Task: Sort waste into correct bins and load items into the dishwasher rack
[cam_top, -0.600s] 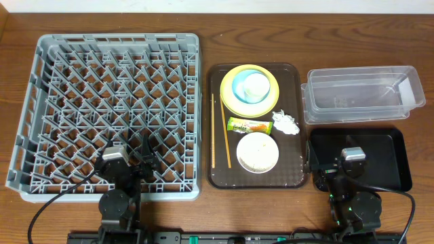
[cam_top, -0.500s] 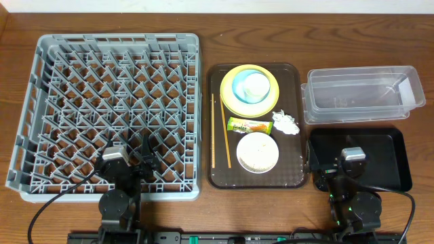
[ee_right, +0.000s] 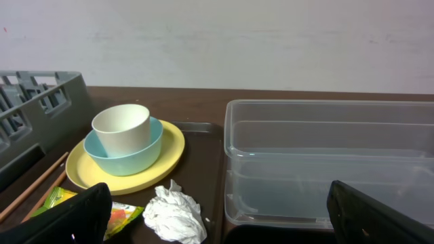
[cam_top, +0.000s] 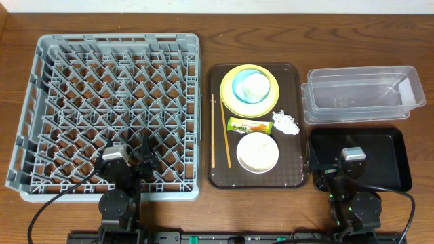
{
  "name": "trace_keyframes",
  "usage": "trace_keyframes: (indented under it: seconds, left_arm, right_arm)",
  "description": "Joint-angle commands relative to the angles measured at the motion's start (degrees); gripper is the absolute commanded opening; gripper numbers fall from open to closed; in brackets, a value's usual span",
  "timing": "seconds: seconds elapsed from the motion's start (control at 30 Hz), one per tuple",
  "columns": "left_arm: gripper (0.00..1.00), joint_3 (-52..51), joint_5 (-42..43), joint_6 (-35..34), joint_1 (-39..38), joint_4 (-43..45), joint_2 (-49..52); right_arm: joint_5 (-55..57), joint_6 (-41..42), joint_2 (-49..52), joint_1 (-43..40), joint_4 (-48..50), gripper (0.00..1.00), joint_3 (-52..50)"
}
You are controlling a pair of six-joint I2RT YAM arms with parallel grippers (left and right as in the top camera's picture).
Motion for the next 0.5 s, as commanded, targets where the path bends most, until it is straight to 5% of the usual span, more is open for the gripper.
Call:
trace_keyframes:
  seconds: [0.0, 0.47]
  left_arm:
    - [0.93, -1.01, -0.52, 0.98, -0.24, -2.38, -0.22]
    - [0.93, -1.01, -0.50, 0.98, -0.24, -2.38, -0.22]
  right_arm:
    - [-0.22, -0.48, -0.44, 0.20, -0.26, 0.98, -0.07]
    - [-0.22, -0.48, -0.42, 0.20, -0.24, 0.99, -0.07]
